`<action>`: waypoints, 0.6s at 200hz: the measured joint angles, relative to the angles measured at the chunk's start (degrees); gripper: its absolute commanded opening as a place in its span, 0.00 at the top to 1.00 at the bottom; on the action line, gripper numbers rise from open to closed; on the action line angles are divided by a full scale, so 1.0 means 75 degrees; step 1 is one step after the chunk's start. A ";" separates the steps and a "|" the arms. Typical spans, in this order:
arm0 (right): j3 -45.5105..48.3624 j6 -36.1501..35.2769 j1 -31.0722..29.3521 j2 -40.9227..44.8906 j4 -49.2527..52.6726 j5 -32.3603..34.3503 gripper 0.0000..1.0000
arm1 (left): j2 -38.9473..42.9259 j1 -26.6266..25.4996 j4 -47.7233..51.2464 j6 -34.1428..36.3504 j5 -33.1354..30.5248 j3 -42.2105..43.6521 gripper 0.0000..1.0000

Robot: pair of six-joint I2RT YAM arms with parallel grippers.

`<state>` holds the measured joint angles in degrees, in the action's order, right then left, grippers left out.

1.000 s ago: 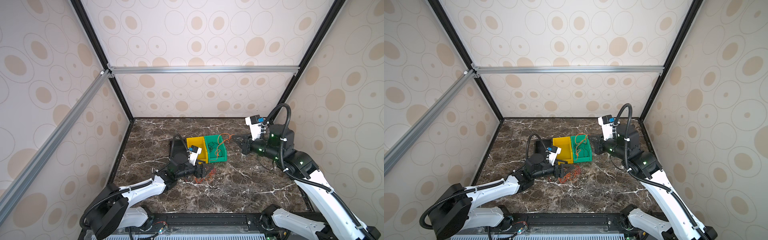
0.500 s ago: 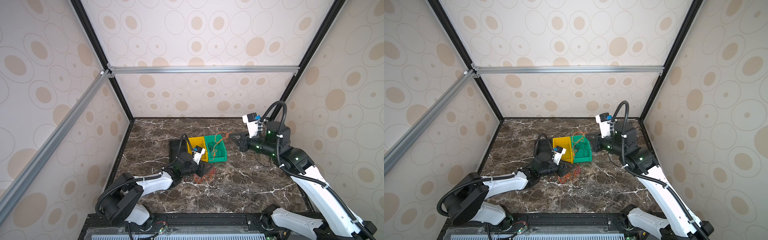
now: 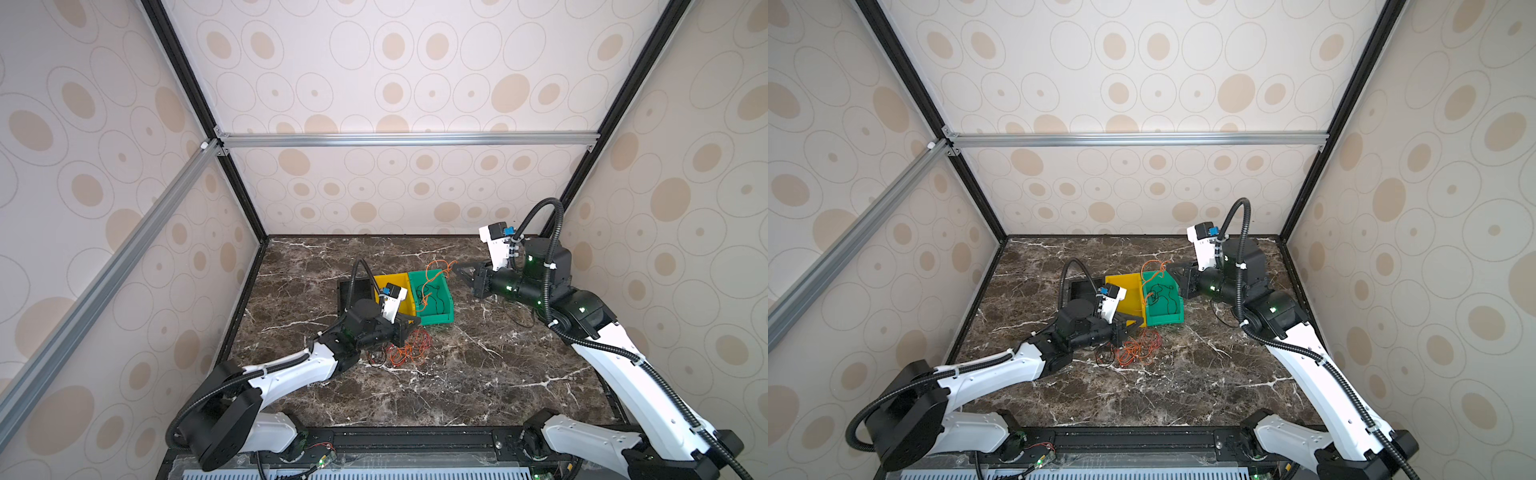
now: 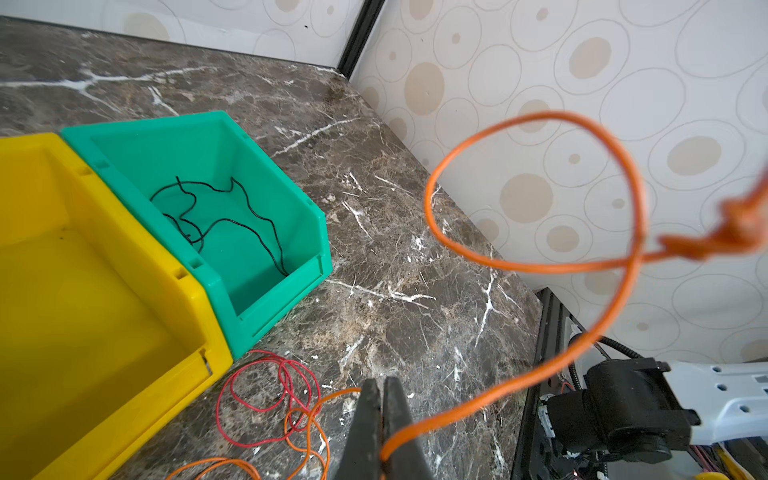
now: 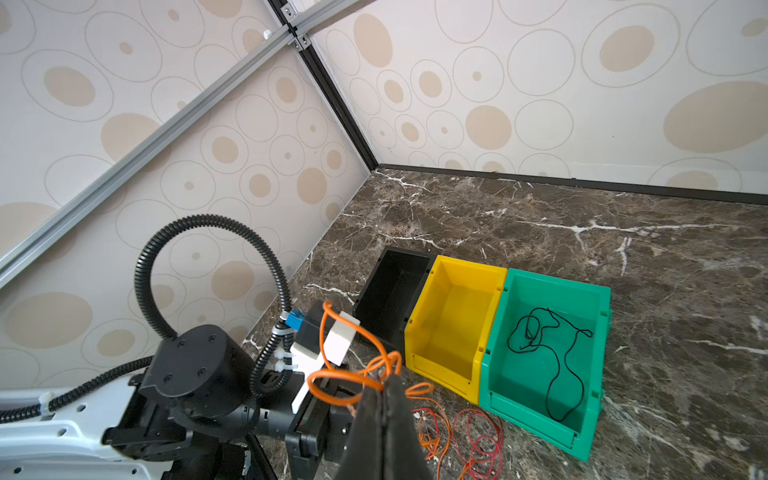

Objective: Untangle the cables

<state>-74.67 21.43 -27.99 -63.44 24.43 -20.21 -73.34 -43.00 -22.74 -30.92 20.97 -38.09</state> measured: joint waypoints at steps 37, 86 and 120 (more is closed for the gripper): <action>0.0000 0.0227 0.0003 -0.0277 -0.0391 -0.0329 1.00 | 0.0930 0.0099 0.1110 0.0026 -0.0662 -0.0618 1.00; -0.0105 0.0644 0.0006 -0.0970 -0.1014 -0.0956 1.00 | 0.1740 0.0303 0.2471 0.0064 -0.1501 -0.1268 1.00; -0.0248 0.0915 0.0006 -0.1314 -0.1396 -0.1291 1.00 | 0.1979 0.0364 0.3316 0.0146 -0.2116 -0.1751 1.00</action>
<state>-76.53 28.29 -27.94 -73.30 13.96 -29.89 -58.50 -40.27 2.13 -29.82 5.10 -51.22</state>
